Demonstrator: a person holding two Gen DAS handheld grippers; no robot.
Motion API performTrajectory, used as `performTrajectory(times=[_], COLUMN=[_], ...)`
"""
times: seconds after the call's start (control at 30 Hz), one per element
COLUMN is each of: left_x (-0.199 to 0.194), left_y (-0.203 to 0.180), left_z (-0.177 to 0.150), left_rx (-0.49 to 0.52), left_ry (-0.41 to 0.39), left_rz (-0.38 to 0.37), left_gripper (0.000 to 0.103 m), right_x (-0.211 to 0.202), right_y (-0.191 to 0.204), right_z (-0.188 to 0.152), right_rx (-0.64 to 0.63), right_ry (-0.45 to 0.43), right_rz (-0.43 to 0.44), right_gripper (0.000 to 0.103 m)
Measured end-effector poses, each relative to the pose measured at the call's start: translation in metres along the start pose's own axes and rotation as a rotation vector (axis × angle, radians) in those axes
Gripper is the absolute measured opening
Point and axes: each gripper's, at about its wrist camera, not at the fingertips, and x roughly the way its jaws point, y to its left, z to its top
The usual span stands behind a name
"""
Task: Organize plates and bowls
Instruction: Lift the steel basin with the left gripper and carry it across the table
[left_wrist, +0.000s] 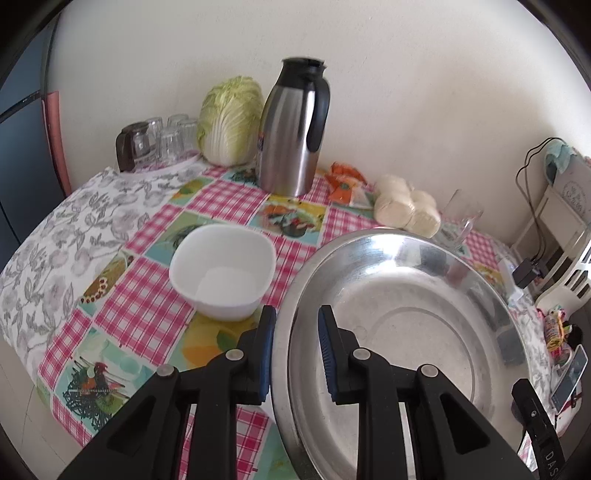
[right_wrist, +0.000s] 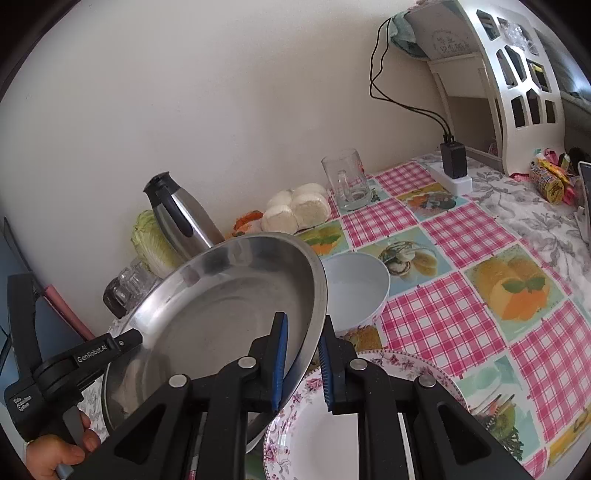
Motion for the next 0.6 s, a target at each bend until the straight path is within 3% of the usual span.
performTrajectory(times=[0.33, 0.6], left_x=[0.025, 0.036], left_y=[0.028, 0.04], left_z=[-0.018, -0.026], left_rx=[-0.076, -0.1], left_ry=[0.095, 0.121], left_rz=[0.033, 0.067], left_gripper=[0.024, 0.024], right_x=[0.03, 0.044], right_y=[0.009, 0.015], right_z=[-0.024, -0.036], right_rx=[-0.056, -0.087], right_ry=[0.11, 0.158], right_rz=[-0.036, -0.057], right_gripper=[0.017, 0.017])
